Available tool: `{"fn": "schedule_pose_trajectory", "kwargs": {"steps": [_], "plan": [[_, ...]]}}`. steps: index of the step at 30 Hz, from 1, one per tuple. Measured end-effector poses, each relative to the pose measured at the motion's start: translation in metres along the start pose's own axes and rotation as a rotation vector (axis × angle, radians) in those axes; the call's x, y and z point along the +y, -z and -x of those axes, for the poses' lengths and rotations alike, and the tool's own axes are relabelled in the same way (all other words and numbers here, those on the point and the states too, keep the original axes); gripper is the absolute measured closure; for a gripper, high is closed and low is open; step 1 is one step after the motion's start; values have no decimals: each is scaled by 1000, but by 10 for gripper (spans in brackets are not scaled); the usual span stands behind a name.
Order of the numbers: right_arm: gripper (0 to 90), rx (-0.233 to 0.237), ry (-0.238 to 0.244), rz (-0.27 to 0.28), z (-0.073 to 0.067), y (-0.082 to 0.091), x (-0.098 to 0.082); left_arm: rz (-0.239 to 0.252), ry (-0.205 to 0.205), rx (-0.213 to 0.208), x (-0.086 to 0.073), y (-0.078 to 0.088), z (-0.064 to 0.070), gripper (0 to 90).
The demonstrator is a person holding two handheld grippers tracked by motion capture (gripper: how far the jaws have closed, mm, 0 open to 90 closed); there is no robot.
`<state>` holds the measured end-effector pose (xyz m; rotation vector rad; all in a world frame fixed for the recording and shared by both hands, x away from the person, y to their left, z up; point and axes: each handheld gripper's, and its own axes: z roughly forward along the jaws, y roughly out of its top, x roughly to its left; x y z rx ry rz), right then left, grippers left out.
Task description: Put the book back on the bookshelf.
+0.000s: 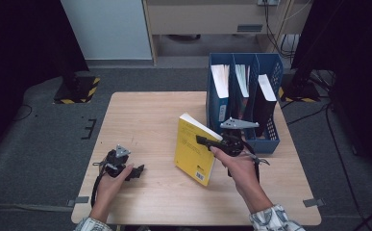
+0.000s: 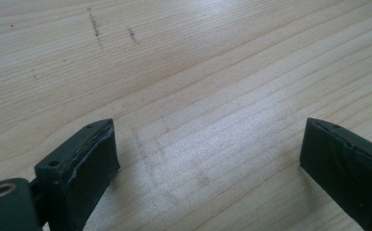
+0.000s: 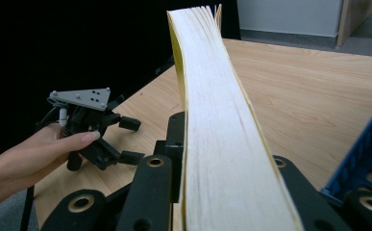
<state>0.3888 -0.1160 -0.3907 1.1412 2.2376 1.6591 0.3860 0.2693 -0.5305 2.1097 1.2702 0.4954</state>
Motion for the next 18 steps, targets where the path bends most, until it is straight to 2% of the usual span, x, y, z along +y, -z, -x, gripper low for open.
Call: {"fn": "schedule_pose_trajectory", "kwargs": {"steps": [7,18], "plan": [[750,-21,-6,25,5,21,-3,-5,0,8,-1,-1,0,52],[750,-57,-18,28,11,49,-11,39,15,22,-6,-3,3,22]]}}
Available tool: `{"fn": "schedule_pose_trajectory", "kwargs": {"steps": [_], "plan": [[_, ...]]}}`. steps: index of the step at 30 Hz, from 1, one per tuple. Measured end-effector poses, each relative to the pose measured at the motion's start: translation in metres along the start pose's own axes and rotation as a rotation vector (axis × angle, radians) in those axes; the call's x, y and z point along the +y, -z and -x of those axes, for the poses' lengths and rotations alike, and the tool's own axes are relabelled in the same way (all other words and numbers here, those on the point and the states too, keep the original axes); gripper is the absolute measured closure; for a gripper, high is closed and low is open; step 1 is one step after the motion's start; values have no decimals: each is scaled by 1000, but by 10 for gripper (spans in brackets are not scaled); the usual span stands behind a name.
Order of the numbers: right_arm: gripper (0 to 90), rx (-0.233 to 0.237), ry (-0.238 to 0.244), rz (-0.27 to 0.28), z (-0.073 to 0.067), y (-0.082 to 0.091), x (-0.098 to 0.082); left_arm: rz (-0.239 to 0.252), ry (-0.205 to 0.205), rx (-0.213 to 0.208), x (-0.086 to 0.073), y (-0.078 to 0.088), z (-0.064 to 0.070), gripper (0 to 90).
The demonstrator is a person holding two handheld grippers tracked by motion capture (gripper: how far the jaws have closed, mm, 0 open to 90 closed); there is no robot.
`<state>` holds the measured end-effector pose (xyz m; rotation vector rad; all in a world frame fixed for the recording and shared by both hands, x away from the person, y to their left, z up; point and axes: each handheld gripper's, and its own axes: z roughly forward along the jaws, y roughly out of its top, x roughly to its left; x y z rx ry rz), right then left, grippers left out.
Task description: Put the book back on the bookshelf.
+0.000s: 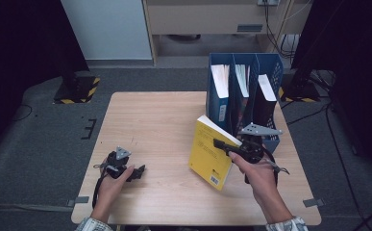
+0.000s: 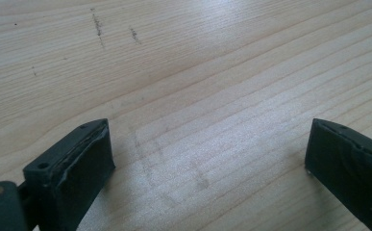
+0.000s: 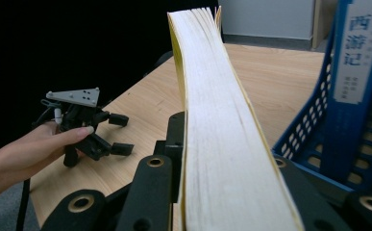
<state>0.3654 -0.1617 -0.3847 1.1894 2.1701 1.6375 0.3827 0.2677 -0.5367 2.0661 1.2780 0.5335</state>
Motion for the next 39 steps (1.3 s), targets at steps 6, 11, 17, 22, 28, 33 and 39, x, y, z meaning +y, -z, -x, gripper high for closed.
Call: {"fn": "schedule_pose_trajectory", "kwargs": {"steps": [6,11,17,22,28,33,39], "plan": [[749,-24,-4,0,6,13,-4,0,0,0,0,0,0,22],[750,-22,-19,20,6,24,1,0,0,0,0,0,0,21],[750,-27,-16,57,3,39,20,0,-1,0,0,0,0,20],[750,-41,-31,77,10,50,31,0,-1,0,0,0,0,20],[750,-66,-55,112,20,69,41,-1,-2,-1,0,0,0,18],[750,-103,-61,137,27,86,49,-3,-4,-1,0,0,0,18],[750,-148,-93,167,41,105,53,-4,-5,-1,0,0,0,18]]}}
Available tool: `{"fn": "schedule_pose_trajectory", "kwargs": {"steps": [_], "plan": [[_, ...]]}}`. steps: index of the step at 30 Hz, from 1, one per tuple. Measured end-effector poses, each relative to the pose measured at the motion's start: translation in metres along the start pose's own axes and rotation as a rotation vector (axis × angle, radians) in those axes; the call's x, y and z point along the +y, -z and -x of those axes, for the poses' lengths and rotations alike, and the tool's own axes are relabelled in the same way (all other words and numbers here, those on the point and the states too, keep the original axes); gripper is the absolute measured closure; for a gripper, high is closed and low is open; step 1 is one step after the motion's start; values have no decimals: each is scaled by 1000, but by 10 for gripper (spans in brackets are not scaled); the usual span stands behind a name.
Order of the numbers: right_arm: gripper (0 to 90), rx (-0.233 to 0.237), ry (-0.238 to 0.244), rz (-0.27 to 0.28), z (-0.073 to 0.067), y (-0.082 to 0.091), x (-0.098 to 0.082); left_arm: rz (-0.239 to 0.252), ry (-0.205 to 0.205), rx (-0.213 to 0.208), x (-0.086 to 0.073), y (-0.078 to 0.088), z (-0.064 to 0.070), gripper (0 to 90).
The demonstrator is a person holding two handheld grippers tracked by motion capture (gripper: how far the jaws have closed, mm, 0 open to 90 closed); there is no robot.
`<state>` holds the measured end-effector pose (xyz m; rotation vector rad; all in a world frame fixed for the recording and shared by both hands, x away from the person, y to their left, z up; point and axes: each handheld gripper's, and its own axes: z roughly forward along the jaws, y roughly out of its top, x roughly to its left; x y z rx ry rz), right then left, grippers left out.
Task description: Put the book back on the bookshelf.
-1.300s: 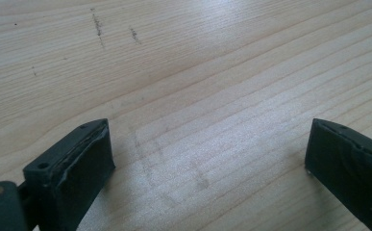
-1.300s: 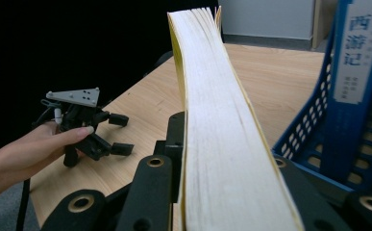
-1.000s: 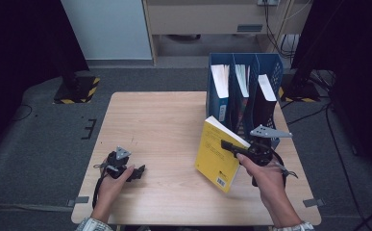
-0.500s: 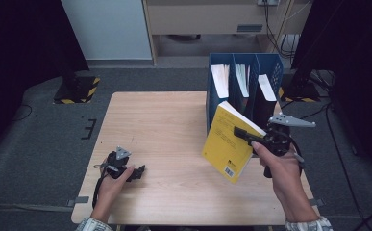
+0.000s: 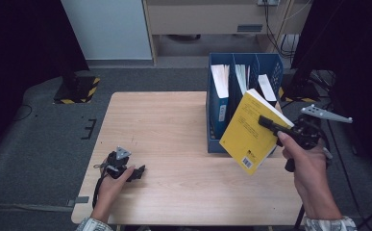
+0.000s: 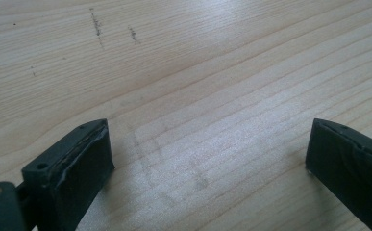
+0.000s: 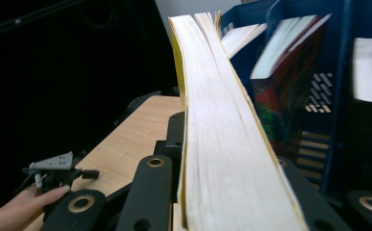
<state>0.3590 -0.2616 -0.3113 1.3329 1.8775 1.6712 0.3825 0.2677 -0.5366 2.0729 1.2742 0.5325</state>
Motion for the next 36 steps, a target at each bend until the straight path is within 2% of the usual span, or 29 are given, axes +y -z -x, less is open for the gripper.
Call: {"fn": "schedule_pose_trajectory", "kwargs": {"steps": [12,17,25,31,36], "plan": [[750,-108,-29,38,26,24,11,0,-1,-1,0,0,0,16],[750,-158,-30,38,34,27,16,0,-1,-1,0,0,0,14],[751,-216,-26,42,40,17,31,-1,-2,-1,0,0,0,14],[751,-248,-36,53,42,3,41,-1,-1,-2,0,0,0,13],[751,-275,-25,52,46,-10,48,1,0,-2,0,0,0,13]]}}
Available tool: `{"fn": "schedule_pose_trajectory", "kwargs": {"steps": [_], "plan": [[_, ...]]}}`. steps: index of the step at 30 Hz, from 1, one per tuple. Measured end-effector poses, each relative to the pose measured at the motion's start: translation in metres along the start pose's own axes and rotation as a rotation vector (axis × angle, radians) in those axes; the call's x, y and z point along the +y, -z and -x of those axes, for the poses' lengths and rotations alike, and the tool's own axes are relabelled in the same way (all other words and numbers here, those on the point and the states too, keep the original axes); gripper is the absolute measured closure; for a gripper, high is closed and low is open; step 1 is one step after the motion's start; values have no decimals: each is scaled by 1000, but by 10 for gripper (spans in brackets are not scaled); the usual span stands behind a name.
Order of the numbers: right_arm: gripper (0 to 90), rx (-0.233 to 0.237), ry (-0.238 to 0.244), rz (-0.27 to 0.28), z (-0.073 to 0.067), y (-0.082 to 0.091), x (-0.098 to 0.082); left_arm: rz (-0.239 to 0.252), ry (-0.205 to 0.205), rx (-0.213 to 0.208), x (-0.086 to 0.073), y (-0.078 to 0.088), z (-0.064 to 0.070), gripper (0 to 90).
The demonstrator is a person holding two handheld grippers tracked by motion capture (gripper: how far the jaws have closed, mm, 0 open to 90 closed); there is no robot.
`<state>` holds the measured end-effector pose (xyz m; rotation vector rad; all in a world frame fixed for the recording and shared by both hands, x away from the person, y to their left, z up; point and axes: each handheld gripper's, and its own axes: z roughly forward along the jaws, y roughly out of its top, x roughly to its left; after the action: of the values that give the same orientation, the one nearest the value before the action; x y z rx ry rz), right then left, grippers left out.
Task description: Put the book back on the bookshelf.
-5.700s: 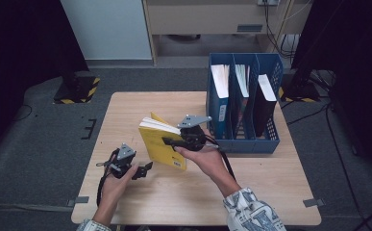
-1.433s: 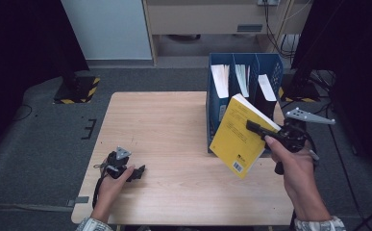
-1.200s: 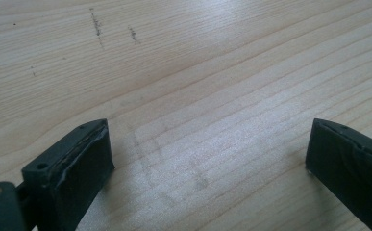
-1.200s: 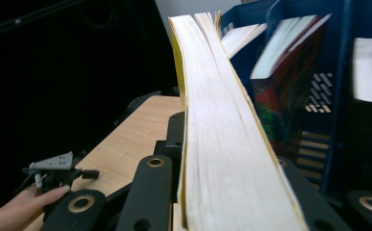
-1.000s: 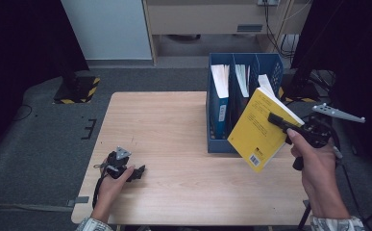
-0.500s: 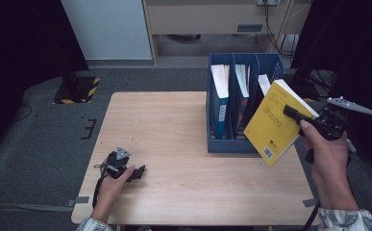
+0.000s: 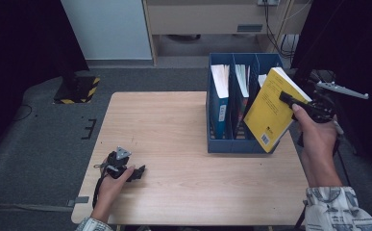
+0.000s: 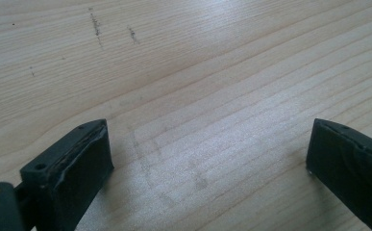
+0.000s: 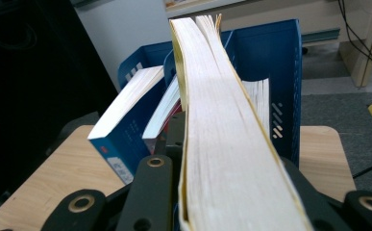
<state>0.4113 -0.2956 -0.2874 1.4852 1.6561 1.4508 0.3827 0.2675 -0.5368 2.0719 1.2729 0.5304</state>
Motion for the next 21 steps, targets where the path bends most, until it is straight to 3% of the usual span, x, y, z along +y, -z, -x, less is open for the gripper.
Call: {"fn": "schedule_pose_trajectory", "kwargs": {"steps": [6,21], "plan": [[751,-21,-24,3,0,-17,3,2,1,-1,0,0,0,12],[749,-65,-15,-15,-16,-61,11,3,-1,-2,0,-1,0,10]]}}
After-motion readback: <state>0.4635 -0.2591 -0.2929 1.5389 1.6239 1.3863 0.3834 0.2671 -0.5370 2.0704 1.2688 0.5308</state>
